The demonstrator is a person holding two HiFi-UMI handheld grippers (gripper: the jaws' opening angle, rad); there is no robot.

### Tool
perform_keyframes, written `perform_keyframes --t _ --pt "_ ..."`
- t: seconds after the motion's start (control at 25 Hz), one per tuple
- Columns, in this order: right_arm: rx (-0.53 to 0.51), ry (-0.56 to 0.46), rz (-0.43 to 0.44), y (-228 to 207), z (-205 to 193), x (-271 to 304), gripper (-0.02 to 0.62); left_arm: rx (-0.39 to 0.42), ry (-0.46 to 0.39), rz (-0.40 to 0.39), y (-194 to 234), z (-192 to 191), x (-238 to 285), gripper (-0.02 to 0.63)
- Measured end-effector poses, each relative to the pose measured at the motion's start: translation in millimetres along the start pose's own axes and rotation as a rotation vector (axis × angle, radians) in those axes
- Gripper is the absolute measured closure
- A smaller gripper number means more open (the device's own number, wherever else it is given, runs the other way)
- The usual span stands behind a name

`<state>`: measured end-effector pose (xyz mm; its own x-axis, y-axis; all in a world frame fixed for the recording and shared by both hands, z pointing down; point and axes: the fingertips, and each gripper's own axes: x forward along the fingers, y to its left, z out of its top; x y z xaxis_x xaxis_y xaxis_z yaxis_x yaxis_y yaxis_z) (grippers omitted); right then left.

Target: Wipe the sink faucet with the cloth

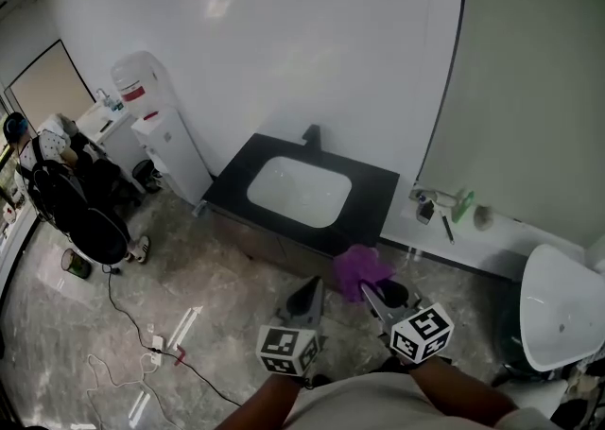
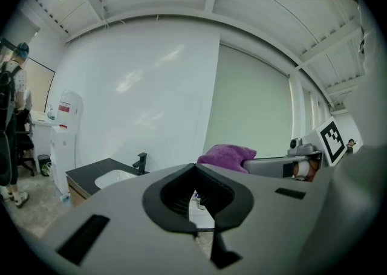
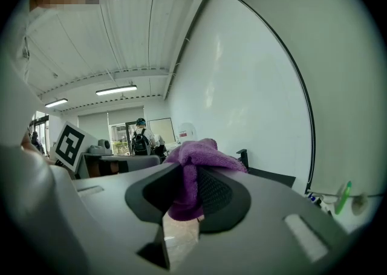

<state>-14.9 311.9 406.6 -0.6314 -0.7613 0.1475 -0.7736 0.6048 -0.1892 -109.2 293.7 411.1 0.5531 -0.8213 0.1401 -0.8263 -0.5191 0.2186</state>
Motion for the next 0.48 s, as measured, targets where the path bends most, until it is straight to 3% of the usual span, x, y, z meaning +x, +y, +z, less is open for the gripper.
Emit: perform_keyframes --t 0.2,0.48 --pt "0.005 0.037 -0.005 -20.6 -0.5 22.9 0.511 0.000 0.006 -0.035 18.5 3.2 32.1 0.600" --pt "0.032 0.088 0.056 -123.6 -15.0 118.6 0.511 0.010 0.034 -0.001 71.3 0.1 153.8 0.600"
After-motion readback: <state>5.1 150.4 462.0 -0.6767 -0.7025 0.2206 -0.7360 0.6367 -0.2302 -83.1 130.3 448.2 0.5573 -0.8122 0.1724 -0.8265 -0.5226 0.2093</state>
